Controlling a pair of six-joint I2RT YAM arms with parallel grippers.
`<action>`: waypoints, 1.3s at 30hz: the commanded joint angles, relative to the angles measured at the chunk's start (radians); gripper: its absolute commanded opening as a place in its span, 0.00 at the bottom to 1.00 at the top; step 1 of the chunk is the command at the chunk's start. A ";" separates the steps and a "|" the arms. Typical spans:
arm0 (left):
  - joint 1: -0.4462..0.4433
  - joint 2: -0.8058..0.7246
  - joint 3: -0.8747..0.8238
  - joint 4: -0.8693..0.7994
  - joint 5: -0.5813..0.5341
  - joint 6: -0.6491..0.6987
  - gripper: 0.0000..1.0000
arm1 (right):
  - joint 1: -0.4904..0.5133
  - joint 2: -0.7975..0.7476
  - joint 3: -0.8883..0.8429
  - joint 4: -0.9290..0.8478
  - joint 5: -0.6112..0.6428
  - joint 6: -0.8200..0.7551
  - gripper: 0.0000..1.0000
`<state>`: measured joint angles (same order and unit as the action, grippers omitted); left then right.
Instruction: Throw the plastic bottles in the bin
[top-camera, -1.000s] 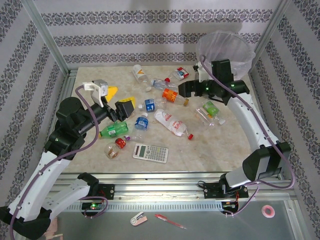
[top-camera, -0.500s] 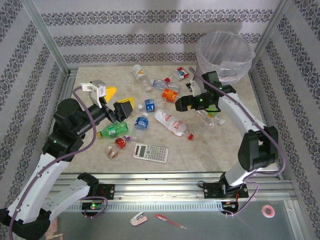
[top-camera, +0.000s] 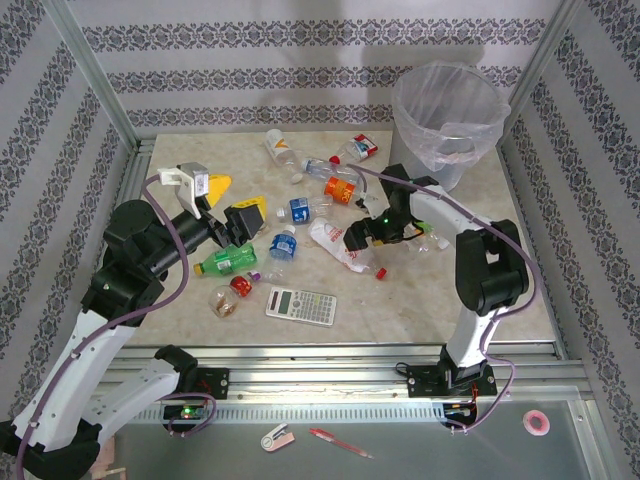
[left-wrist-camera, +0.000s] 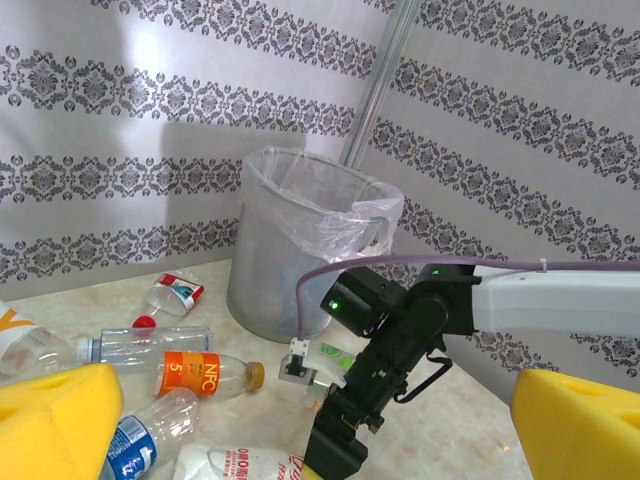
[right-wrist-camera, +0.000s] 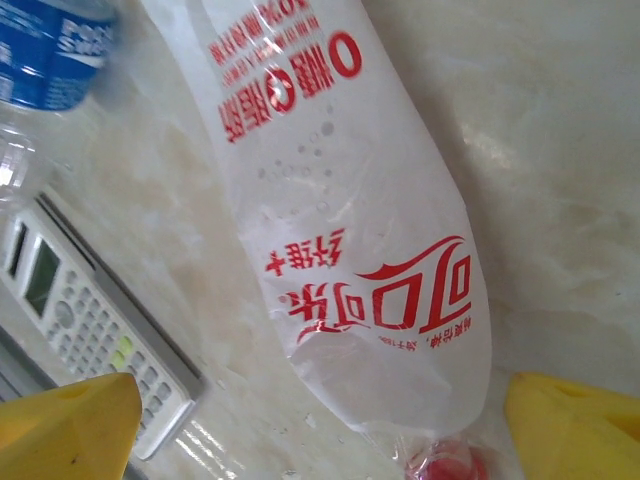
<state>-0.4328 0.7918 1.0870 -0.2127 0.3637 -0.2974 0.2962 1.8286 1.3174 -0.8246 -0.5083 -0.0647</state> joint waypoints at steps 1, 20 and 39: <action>-0.015 -0.011 0.021 -0.004 -0.005 -0.017 1.00 | 0.012 0.036 0.007 -0.038 0.057 -0.043 0.93; -0.017 -0.017 0.027 -0.015 -0.015 -0.012 1.00 | 0.067 0.139 0.071 -0.051 0.168 -0.078 0.93; -0.016 -0.021 0.028 -0.045 -0.036 -0.002 1.00 | 0.158 0.169 0.081 -0.032 0.266 -0.103 0.85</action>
<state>-0.4328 0.7830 1.0870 -0.2413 0.3347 -0.2970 0.4316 1.9892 1.3838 -0.8562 -0.2821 -0.1562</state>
